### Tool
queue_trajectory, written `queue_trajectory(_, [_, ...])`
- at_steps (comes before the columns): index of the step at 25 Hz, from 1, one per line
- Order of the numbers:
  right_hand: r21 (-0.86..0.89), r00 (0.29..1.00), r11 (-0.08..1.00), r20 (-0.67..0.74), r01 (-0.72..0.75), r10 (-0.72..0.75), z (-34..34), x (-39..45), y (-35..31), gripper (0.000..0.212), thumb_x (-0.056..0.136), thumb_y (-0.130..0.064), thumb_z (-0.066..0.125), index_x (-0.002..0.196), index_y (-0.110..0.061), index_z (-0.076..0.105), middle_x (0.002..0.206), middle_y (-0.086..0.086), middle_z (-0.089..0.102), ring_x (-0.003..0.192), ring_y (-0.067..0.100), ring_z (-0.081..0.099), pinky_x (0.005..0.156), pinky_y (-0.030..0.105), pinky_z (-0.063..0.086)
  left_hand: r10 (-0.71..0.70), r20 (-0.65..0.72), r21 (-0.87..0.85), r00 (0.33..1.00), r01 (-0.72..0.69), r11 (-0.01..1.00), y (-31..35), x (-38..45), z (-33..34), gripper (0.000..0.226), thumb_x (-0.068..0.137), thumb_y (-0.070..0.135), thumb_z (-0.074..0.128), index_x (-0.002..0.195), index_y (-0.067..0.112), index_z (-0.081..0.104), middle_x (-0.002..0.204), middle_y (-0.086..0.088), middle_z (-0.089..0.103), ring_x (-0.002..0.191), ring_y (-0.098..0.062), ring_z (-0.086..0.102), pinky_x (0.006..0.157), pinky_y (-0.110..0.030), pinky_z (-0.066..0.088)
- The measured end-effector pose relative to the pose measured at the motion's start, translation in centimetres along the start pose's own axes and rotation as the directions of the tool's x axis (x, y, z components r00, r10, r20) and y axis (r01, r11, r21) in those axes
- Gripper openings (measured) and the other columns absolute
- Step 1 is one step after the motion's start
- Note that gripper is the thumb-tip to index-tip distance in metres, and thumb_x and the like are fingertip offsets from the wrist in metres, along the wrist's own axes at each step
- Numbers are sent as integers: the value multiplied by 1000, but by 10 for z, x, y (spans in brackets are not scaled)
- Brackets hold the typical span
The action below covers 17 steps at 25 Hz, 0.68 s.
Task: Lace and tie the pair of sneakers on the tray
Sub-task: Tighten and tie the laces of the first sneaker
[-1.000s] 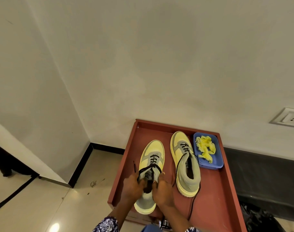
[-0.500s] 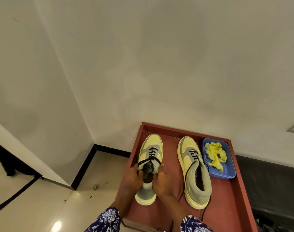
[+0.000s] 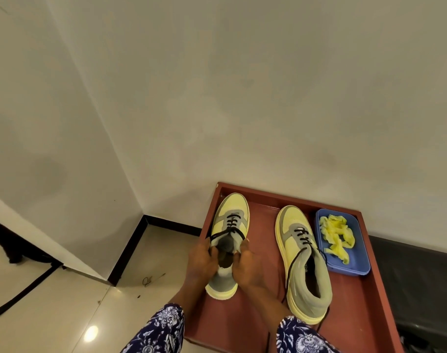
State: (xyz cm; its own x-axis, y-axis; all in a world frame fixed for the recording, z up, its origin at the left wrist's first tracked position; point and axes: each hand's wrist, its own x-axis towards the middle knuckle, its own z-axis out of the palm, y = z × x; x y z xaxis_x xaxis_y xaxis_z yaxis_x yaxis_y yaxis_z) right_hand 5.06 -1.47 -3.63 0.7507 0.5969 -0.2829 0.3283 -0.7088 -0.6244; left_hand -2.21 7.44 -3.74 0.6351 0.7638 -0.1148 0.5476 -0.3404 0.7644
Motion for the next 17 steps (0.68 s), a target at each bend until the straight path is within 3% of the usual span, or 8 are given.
queue_trajectory(5, [133, 993, 991, 114, -32, 17, -1, 2, 3, 52, 100, -21, 31, 146, -5, 13, 145, 15, 39, 131, 31, 41, 106, 32, 35, -65, 56, 27, 996, 64, 998, -2, 1, 2, 25, 94, 16, 45, 112, 5, 57, 106, -13, 64, 96, -25, 61, 74, -23, 41])
queue_trajectory(8, [146, 988, 987, 147, -61, 40, -10, -4, 2, 55, 100, -26, 32, 146, -5, 14, 146, 14, 37, 133, 30, 39, 106, 31, 34, -102, 41, 78, 994, 98, 992, -1, -2, 1, 25, 93, 26, 48, 100, 5, 59, 96, -13, 66, 89, -26, 61, 72, -26, 42])
queue_trajectory(12, [53, 992, 996, 105, -70, 65, -26, -12, 7, 45, 98, -29, 37, 135, -3, 36, 127, 17, 56, 117, 32, 53, 86, 31, 42, -160, -32, 110, 987, 163, 981, 6, -13, -7, 36, 93, 34, 44, 83, 4, 60, 71, -5, 59, 63, -17, 53, 55, -24, 40])
queue_trajectory(14, [90, 996, 994, 75, -57, 50, -35, -16, 10, 23, 97, -25, 40, 108, -9, 52, 109, 15, 62, 105, 31, 56, 75, 29, 38, -161, -90, 108, 983, 170, 979, 10, -19, -11, 32, 94, 29, 42, 82, 4, 59, 70, -4, 56, 60, -13, 49, 53, -22, 36])
queue_trajectory(16, [116, 998, 992, 42, -48, 43, -47, -21, 13, 15, 95, -20, 42, 83, -19, 50, 87, 4, 61, 94, 27, 56, 75, 31, 39, -122, -160, 71, 980, 134, 988, 15, -23, -14, 27, 94, 22, 42, 87, 3, 60, 78, -8, 60, 65, -16, 53, 55, -22, 38])
queue_trajectory(17, [115, 999, 992, 25, -46, 43, -53, -23, 15, 14, 94, -20, 43, 87, -18, 55, 89, 3, 62, 97, 26, 56, 80, 30, 41, -90, -188, 51, 978, 102, 994, 21, -25, -15, 24, 93, 20, 42, 90, 3, 60, 82, -9, 60, 70, -18, 54, 57, -23, 39])
